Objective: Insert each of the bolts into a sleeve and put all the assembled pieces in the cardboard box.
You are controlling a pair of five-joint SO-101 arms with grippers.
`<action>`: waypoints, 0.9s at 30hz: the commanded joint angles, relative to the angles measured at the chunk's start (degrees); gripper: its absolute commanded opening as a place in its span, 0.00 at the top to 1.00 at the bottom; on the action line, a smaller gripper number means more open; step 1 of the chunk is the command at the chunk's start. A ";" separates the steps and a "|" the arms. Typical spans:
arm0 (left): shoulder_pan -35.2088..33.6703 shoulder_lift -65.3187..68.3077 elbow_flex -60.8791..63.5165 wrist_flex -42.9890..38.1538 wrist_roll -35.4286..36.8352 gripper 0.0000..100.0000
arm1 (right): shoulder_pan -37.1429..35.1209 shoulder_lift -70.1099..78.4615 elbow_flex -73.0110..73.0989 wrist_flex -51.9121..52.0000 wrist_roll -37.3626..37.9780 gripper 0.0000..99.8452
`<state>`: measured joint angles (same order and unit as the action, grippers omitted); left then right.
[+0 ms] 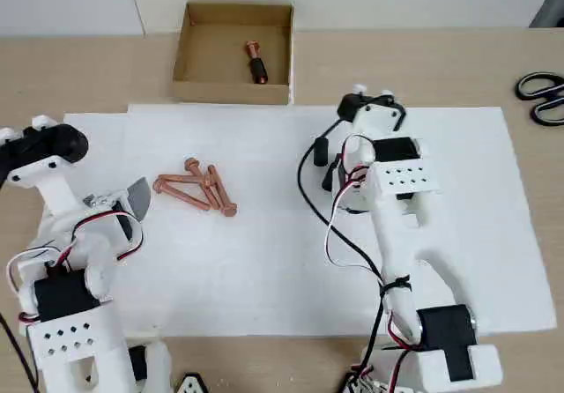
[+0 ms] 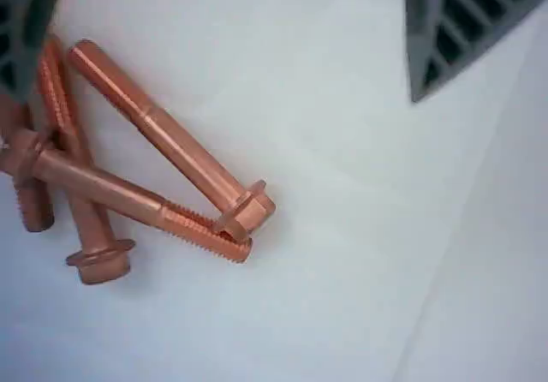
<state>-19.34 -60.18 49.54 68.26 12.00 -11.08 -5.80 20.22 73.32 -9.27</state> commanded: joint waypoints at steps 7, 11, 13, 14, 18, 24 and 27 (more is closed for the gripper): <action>0.53 -1.05 -0.31 -0.35 -0.44 0.73 | -1.45 -2.77 2.29 -2.33 18.64 1.00; 0.53 -1.05 -0.31 -0.35 -0.44 0.73 | -1.45 -2.77 5.36 -6.11 18.64 1.00; 0.53 -1.05 -0.31 -0.35 -0.44 0.73 | -1.45 -2.77 6.59 -7.78 18.64 1.00; 0.53 -1.05 -0.31 -0.26 -0.44 0.73 | -1.36 -2.77 7.12 -8.40 18.64 0.99; 0.53 -1.05 -0.31 -0.26 -0.44 0.73 | -1.36 -2.77 8.44 -9.71 18.64 0.99; 0.53 -1.05 -0.31 -0.35 -0.44 0.73 | -1.27 -2.77 8.53 -9.54 18.64 0.92; 0.53 -1.05 -0.31 -0.18 -0.44 0.73 | -1.45 -2.77 8.53 -9.63 18.64 0.92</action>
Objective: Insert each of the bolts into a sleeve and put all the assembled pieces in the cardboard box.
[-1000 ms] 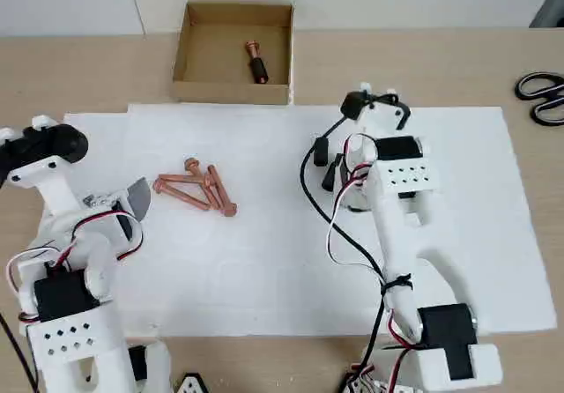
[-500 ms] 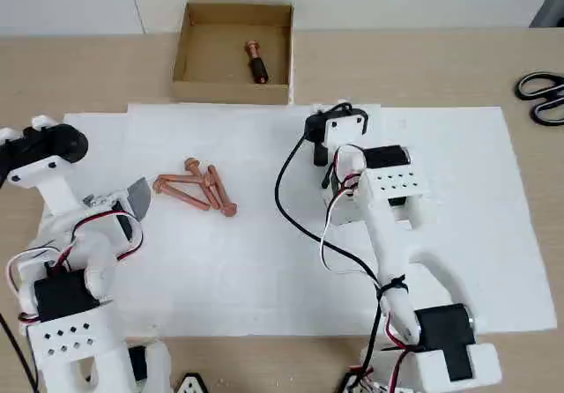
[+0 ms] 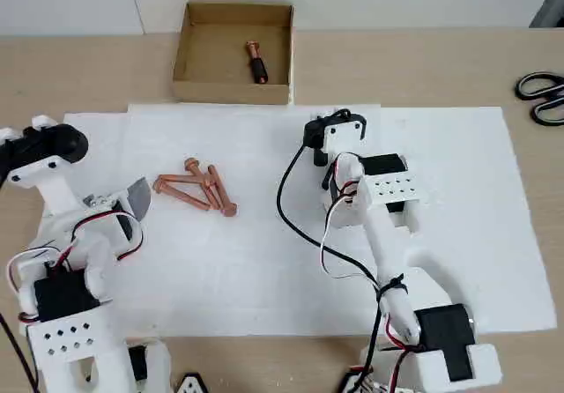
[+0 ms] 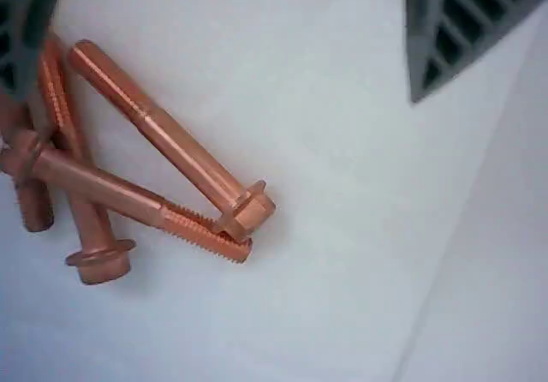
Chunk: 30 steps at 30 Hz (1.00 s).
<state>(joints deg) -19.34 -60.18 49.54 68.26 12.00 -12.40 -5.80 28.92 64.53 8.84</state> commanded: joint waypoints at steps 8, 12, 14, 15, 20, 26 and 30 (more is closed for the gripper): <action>0.53 -1.05 -0.31 0.00 -0.44 0.73 | -0.13 -2.77 -0.09 0.04 0.79 0.90; 0.53 -1.05 -0.31 0.00 -0.44 0.73 | -0.13 -2.77 -0.09 0.75 0.88 0.87; 0.53 -1.05 -0.31 0.00 -0.44 0.73 | -0.13 -2.77 -0.09 0.75 0.88 0.87; 0.53 -1.05 -0.31 0.00 -0.44 0.73 | -0.13 -2.77 -0.09 0.75 0.88 0.87; 0.53 -1.05 -0.31 0.00 -0.44 0.73 | -0.13 -2.77 -0.09 0.75 0.97 0.87; 0.53 -1.05 -0.31 0.00 -0.44 0.73 | -0.13 -0.40 -0.53 0.48 0.97 0.87; 0.53 -1.05 -0.31 0.00 -0.44 0.73 | -0.04 4.44 -4.40 1.27 0.88 0.87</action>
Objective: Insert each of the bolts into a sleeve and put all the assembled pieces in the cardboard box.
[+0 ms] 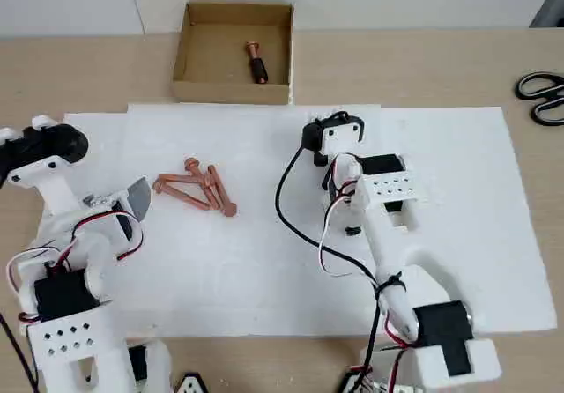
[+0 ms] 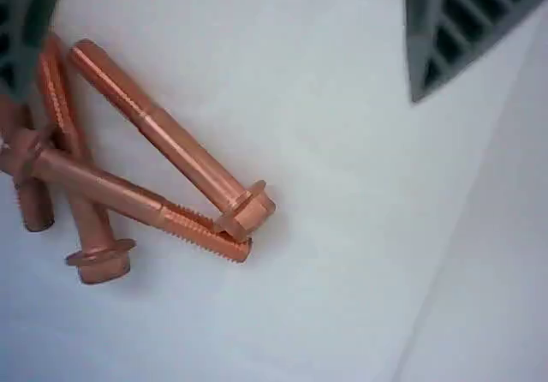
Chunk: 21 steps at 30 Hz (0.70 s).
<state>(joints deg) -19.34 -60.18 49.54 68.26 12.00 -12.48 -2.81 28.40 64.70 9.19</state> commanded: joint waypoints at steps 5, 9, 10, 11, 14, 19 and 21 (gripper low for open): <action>0.53 -1.05 -0.31 0.00 -0.44 0.73 | -0.13 6.29 -13.54 7.25 0.26 0.87; 0.53 -1.05 -0.31 0.09 -0.44 0.73 | 0.04 9.98 -18.99 10.15 0.35 0.87; 0.53 -1.05 -0.31 0.09 -0.44 0.73 | 0.04 11.12 -19.69 10.59 0.26 0.87; 0.53 -1.05 -0.31 0.09 -0.44 0.73 | 0.04 12.18 -20.22 11.03 0.18 0.87; 0.53 -1.05 -0.31 0.09 -0.44 0.73 | -0.04 14.81 -20.40 11.12 0.09 0.87; 0.53 -1.05 -0.31 0.09 -0.44 0.73 | 0.04 15.25 -20.40 11.30 0.09 0.87; 0.53 -1.05 -0.31 -0.09 -0.44 0.73 | 0.04 14.73 -20.40 12.35 0.09 0.87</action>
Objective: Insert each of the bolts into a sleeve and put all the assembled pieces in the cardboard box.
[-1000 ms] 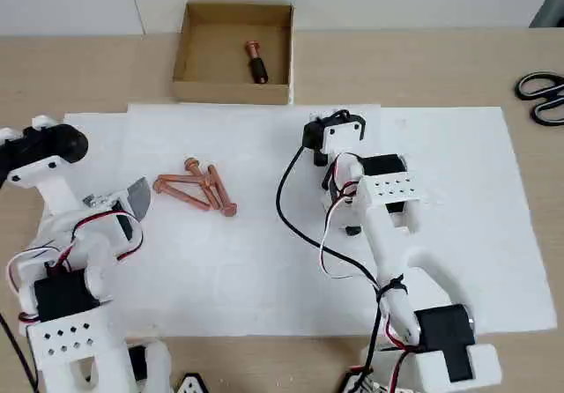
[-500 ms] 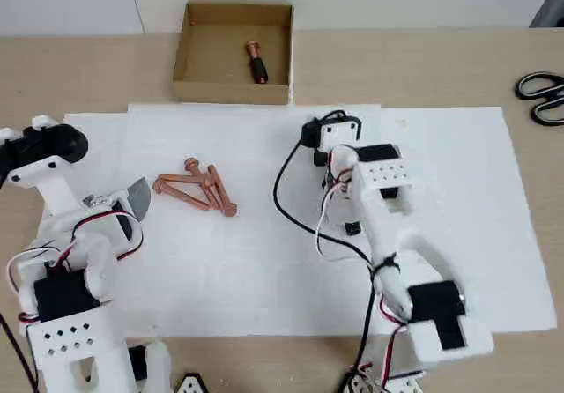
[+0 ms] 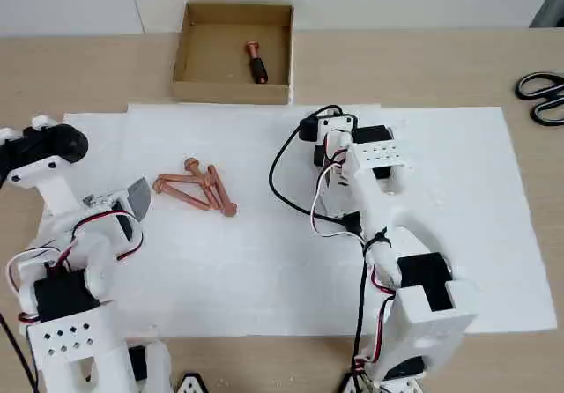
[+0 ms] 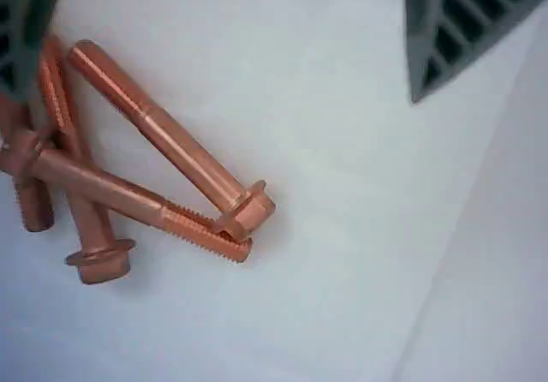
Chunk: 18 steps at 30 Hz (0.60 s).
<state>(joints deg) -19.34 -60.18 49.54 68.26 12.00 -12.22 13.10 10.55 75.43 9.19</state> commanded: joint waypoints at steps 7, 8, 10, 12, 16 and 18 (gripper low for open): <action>0.53 -1.05 -0.31 -0.26 -0.44 0.73 | -0.04 1.10 -2.46 1.54 0.00 0.87; 0.53 -1.05 -0.31 -0.26 -0.44 0.73 | -0.04 1.63 -2.55 1.36 0.00 0.87; 0.53 -1.05 -0.31 -0.26 -0.44 0.73 | -0.04 2.68 -2.46 0.40 0.00 0.87; 0.53 -1.05 -0.31 -0.09 -0.44 0.73 | -0.04 3.56 -2.55 0.04 0.00 0.87; 0.53 -1.05 -0.31 0.00 -0.44 0.73 | -0.04 4.70 -2.46 -0.92 0.00 0.87; 0.53 -1.05 -0.31 0.00 -0.44 0.73 | -0.04 5.05 -2.37 -0.92 0.18 0.89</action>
<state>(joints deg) -19.34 -60.18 49.54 68.26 12.00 -12.13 16.97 8.97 75.87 9.19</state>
